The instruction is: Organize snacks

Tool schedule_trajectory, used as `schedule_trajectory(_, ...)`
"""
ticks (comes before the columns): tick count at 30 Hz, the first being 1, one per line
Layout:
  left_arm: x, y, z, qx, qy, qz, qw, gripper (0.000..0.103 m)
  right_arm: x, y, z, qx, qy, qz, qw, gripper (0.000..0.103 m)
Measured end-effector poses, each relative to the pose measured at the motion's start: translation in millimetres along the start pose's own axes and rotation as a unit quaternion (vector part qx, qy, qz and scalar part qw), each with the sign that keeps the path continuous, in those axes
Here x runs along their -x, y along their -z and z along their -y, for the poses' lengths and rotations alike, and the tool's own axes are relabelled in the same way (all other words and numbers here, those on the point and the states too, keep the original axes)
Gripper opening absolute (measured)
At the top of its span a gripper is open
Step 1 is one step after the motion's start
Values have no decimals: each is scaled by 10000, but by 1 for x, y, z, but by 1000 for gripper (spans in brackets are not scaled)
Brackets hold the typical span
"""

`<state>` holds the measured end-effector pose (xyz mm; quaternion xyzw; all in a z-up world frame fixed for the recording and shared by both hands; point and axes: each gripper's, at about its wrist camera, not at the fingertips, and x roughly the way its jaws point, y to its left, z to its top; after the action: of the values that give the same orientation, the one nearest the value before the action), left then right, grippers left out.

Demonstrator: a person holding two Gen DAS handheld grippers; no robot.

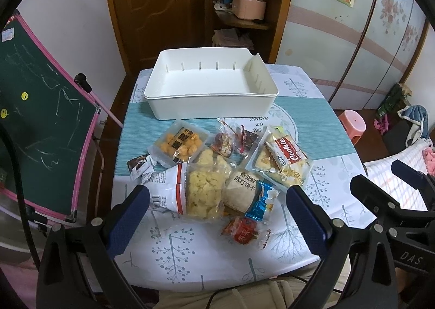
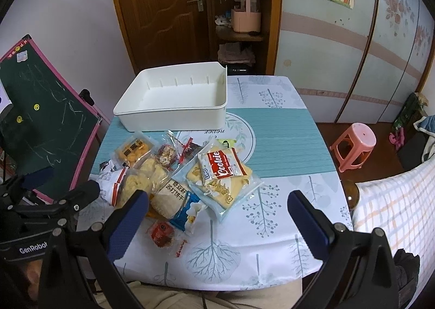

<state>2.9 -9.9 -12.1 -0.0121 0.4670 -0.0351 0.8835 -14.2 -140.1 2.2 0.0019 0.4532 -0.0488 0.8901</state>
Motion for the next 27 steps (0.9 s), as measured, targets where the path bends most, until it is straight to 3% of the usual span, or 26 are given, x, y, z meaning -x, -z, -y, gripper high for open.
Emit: schedule_trajectory(27, 2, -4, 1, 43, 32, -77, 10000, 100, 10, 1, -3, 103, -43, 119, 9999, 96)
